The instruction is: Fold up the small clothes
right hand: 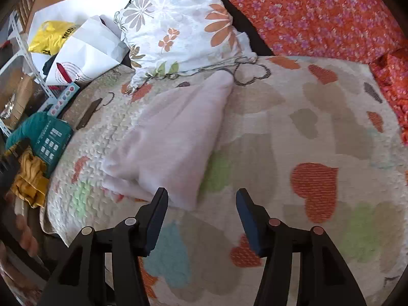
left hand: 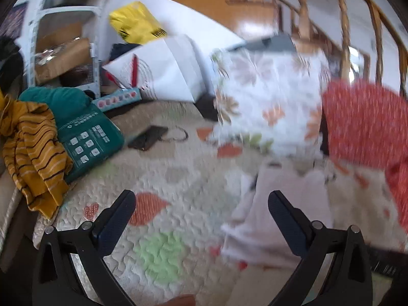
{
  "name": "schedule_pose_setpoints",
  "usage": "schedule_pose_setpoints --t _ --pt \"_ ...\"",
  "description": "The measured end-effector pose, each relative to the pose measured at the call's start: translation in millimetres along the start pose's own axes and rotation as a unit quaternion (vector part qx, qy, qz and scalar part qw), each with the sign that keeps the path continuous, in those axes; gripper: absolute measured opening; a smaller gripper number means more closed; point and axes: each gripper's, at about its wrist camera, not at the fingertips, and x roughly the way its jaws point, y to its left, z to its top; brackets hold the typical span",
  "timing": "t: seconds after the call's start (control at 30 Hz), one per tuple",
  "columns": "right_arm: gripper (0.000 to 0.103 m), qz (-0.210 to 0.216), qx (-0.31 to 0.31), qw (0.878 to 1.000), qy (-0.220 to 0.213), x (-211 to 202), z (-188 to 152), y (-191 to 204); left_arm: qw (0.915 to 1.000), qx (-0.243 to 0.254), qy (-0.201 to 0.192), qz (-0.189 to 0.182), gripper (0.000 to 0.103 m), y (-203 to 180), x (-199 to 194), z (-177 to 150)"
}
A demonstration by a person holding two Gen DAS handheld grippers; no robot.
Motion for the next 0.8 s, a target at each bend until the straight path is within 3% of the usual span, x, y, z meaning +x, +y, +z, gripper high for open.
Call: schedule_pose_setpoints --t 0.13,0.3,0.47,0.8 --pt "0.066 -0.02 -0.022 1.0 0.0 11 -4 7 0.998 0.03 0.055 0.007 0.103 -13 23 -19" --pt "0.068 -0.057 -0.054 0.997 0.009 31 -9 9 0.9874 0.055 0.148 0.008 0.103 -26 60 -46" --pt "0.068 -0.064 -0.064 0.995 0.029 51 -11 7 0.9803 0.091 0.175 0.011 0.103 -41 74 -65" --pt "0.075 -0.068 -0.047 0.996 0.045 66 -10 -7 0.9694 0.111 0.218 -0.01 0.103 -57 85 -81"
